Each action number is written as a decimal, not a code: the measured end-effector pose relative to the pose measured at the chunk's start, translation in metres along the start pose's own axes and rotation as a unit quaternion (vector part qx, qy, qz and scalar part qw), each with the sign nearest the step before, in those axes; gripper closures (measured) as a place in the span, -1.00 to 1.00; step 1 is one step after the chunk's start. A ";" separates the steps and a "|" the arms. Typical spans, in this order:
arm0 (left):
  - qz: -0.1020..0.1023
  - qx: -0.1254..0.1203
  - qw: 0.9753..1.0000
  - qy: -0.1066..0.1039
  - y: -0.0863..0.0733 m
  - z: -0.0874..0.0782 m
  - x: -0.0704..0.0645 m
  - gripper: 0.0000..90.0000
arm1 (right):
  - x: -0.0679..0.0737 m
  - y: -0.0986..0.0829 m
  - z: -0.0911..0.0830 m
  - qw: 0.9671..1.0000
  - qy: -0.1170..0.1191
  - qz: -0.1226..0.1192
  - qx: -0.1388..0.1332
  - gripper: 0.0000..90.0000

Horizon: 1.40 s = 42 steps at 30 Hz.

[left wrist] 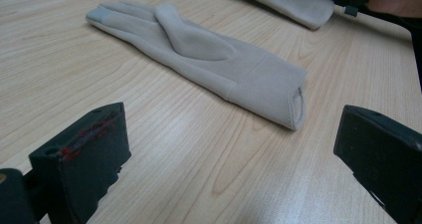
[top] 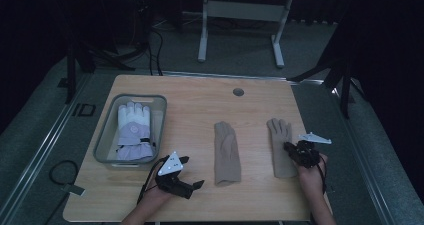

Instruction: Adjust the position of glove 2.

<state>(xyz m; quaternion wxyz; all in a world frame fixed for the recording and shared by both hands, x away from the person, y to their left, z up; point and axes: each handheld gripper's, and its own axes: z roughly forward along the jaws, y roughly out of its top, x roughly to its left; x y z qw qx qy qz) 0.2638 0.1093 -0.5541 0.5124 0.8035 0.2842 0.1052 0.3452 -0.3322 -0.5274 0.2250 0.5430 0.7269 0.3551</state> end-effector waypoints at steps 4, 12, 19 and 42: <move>0.001 0.000 1.000 -0.001 0.000 0.000 -0.001 -0.98 | 0.006 0.011 -0.010 1.000 -0.006 0.009 -0.013 0.89; 0.003 0.001 1.000 0.002 0.000 -0.001 0.000 -0.98 | 0.025 0.032 -0.025 0.999 -0.014 0.010 -0.037 0.89; 0.002 -0.004 1.000 0.007 0.000 -0.002 0.000 -0.98 | 0.049 0.047 -0.034 0.999 0.000 0.000 -0.051 0.89; 0.006 -0.005 1.000 0.005 0.002 -0.004 0.000 -0.98 | 0.154 0.064 -0.014 0.995 0.082 -0.016 -0.053 0.89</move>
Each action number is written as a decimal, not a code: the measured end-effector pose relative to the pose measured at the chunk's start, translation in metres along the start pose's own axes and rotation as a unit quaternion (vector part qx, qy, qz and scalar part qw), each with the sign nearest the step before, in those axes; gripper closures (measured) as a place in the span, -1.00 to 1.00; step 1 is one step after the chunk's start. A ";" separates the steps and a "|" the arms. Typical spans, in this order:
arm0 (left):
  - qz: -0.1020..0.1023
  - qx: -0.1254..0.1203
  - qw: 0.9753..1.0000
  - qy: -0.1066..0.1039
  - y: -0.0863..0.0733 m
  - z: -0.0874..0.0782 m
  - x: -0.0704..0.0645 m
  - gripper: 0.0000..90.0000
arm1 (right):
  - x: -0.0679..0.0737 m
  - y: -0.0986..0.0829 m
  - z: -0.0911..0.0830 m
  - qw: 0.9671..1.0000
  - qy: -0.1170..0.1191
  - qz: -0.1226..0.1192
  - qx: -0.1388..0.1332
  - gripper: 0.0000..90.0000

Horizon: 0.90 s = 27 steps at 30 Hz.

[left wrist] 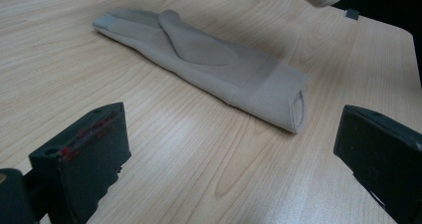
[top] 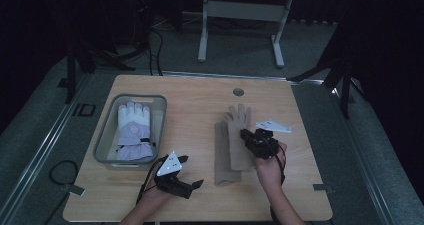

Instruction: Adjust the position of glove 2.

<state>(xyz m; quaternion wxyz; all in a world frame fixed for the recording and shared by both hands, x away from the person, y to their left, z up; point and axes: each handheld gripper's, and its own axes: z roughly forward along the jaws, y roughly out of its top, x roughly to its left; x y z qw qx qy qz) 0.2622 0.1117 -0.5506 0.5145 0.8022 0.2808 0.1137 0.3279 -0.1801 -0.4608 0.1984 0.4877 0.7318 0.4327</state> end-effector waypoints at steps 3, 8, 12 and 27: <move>0.000 0.000 1.000 0.000 0.000 0.000 0.000 -0.98 | 0.010 0.000 0.007 1.000 0.003 -0.007 0.005 0.89; 0.001 -0.004 1.000 0.000 0.001 -0.002 0.000 -0.98 | 0.020 -0.006 0.016 1.000 0.011 0.002 0.013 0.89; 0.000 -0.003 1.000 -0.001 0.000 -0.002 0.000 -0.98 | 0.023 -0.017 0.024 1.000 0.011 0.005 0.026 0.88; 0.001 -0.003 1.000 -0.002 0.001 0.000 -0.002 -0.98 | 0.021 -0.051 0.051 0.997 -0.002 0.019 0.068 0.87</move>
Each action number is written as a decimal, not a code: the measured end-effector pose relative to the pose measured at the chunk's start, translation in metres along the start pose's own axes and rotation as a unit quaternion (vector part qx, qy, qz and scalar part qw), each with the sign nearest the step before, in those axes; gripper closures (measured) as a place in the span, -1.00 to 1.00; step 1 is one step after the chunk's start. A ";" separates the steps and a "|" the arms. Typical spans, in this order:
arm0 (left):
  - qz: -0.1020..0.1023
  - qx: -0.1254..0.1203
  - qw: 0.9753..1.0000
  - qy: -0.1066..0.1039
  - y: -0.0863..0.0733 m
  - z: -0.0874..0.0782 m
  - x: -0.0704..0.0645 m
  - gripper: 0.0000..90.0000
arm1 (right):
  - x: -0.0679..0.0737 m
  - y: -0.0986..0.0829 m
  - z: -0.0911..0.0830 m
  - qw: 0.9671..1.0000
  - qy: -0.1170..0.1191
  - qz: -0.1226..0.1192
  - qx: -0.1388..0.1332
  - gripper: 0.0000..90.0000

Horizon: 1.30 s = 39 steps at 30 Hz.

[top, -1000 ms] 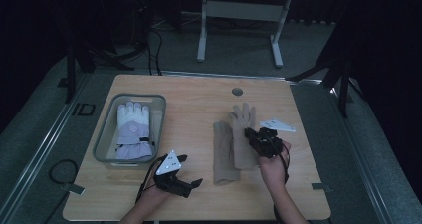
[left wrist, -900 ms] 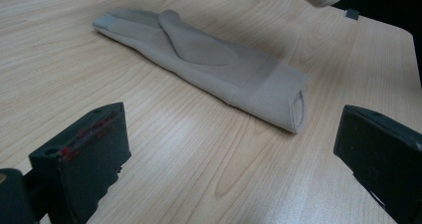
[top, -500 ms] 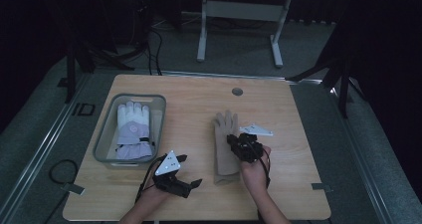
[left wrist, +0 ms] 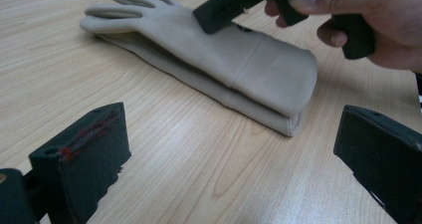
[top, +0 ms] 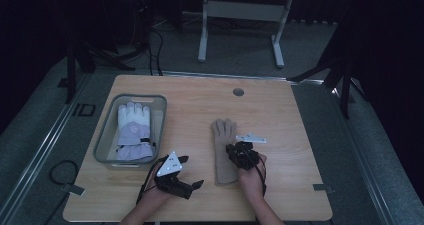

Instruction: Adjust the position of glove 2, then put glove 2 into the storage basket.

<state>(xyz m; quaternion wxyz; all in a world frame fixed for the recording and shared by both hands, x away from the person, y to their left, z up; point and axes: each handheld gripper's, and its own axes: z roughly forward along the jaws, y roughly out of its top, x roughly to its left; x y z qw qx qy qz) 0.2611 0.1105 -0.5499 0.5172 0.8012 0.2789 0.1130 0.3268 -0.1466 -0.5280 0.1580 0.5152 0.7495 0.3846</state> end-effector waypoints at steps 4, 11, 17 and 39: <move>-0.002 -0.001 1.000 -0.002 0.000 0.000 0.000 -0.98 | 0.002 -0.003 0.005 1.000 -0.001 -0.003 0.004 0.85; -0.012 -0.010 1.000 -0.001 0.000 0.001 0.000 -0.98 | -0.001 -0.004 0.009 1.000 0.009 -0.005 0.013 0.64; -0.006 -0.017 1.000 0.009 0.003 0.005 -0.008 -0.98 | -0.011 0.006 -0.002 0.999 0.039 -0.019 -0.008 -0.15; 0.013 0.024 0.999 -0.023 0.020 0.031 -0.027 -0.87 | -0.049 0.018 -0.021 0.976 0.176 -0.131 -0.012 -0.76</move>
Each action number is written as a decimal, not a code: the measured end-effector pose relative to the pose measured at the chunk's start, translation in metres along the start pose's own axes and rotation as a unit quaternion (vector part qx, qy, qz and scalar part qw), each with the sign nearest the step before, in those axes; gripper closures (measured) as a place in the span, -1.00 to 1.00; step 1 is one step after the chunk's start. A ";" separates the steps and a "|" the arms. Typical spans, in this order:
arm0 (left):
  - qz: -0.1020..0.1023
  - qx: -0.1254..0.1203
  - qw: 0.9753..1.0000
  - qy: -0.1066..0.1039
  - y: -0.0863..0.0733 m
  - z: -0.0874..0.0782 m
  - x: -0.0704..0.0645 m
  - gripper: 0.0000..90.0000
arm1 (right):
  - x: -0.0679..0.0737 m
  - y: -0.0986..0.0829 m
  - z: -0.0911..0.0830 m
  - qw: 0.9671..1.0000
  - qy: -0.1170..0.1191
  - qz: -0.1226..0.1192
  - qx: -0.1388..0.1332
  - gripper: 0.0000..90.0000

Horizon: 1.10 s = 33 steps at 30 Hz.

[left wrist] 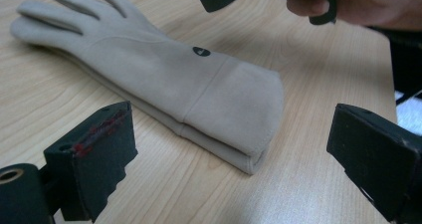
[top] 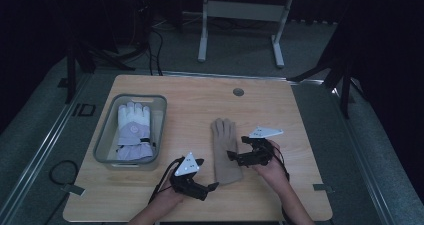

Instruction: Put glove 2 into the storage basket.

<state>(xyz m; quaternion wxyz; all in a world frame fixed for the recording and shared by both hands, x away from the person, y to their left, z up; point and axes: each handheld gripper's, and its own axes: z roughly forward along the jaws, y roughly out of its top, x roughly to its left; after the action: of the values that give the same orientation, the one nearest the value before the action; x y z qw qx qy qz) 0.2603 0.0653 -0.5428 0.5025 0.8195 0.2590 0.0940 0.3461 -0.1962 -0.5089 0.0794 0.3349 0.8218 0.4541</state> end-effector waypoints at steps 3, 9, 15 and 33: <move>0.009 0.003 0.999 -0.034 0.005 0.004 0.000 -0.83 | 0.000 0.001 0.002 1.000 -0.001 -0.017 0.007 -0.66; 0.058 0.029 0.997 -0.052 0.014 0.019 -0.007 -0.48 | -0.014 0.010 0.002 0.999 -0.038 -0.028 -0.006 0.00; 0.088 0.061 0.993 -0.057 0.022 0.034 -0.014 -0.22 | -0.032 0.017 0.016 0.999 -0.052 -0.014 0.007 -0.11; 0.080 0.124 0.987 -0.057 0.017 0.053 -0.003 -0.06 | -0.043 0.007 0.060 0.996 -0.025 -0.027 0.082 0.31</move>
<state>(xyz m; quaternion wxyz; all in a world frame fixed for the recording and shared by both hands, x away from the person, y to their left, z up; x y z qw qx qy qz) 0.2854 0.0171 -0.5529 0.4020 0.8974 0.1735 0.0539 0.4079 -0.1787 -0.5450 0.0839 0.3295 0.8628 0.3741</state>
